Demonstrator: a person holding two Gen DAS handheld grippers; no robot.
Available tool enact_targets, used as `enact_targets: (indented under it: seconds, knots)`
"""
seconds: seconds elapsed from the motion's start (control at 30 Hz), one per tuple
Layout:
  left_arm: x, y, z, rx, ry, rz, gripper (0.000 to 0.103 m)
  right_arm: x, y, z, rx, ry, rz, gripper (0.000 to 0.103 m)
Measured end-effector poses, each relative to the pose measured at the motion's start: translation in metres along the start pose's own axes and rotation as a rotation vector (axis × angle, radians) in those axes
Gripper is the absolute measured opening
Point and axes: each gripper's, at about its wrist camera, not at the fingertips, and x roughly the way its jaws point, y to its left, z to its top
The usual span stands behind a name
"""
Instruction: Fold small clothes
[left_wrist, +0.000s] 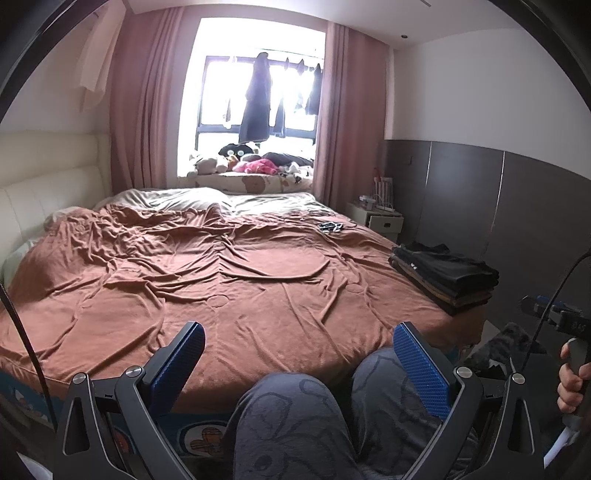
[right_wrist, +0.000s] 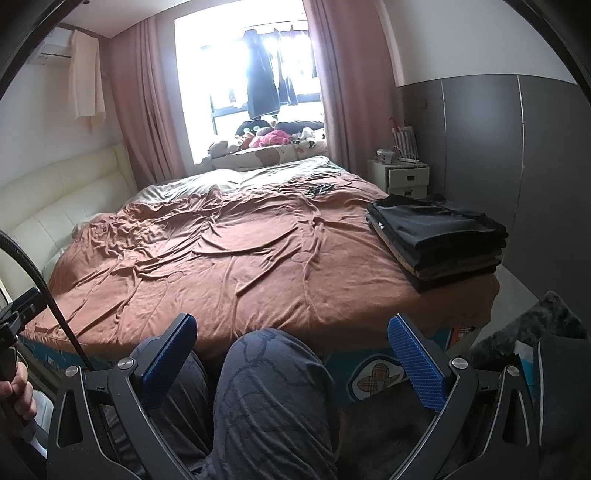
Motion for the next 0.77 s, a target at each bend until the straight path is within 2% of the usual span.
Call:
enact_targets:
  seconds: [0.77]
  knots:
    - [-0.002, 0.003, 0.001, -0.005, -0.008, 0.011, 0.103, 0.008, 0.008, 0.009, -0.017, 0.03, -0.003, 0.103]
